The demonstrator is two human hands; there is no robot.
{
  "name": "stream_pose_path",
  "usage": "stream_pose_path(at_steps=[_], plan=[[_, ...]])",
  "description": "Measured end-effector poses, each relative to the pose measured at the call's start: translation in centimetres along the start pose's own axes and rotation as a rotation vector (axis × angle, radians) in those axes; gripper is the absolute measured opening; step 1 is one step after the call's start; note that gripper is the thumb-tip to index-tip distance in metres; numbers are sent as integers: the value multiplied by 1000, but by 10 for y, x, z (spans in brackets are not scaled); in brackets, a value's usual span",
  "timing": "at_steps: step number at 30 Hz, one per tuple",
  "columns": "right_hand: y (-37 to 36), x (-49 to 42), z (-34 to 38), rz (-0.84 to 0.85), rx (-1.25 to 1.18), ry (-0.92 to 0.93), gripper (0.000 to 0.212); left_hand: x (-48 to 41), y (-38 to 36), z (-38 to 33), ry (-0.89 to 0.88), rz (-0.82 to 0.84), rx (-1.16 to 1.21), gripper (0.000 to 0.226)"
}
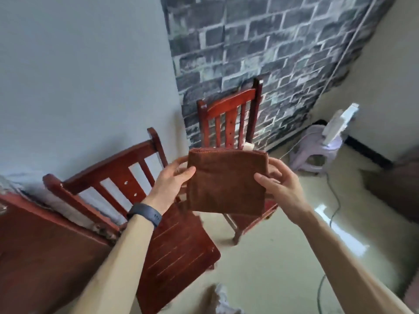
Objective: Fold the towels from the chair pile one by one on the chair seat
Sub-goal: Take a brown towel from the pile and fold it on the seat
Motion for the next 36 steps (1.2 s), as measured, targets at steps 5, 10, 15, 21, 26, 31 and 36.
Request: stream_pose_path(at_steps=[5,10,15,21,26,31,36], plan=[[102,67,91,-229,-53,156,33,10,-114,-110,-157,204,-84,23],[207,113,155,-421,-107,273,37,9,-236,-188,-269,354,-81,24],[311,131,205,-577,-97,387,35,-13,-360,-248,-309,504,-54,28],[433,116,250,-695,-67,464,36,-55,-495,-299,-327,618,9,35],[517,95,280,-715,-67,483,36,-95,-583,-332,-357,661,30,33],[590,62,296,-756,-38,483,35,-143,-659,-354,-384,712,45,32],[658,16,306,-789,-43,495,35,-207,-733,-370,-378,758,53,34]])
Point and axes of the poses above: each hand's wrist, its own x-axis away from the middle knuckle, its own y-axis out of the back of the hand, z = x × y, the point moved 4 cm from there along -x, towards the middle knuckle, and after that the axes turned 4 degrees about -x, right-handed, at the moved point
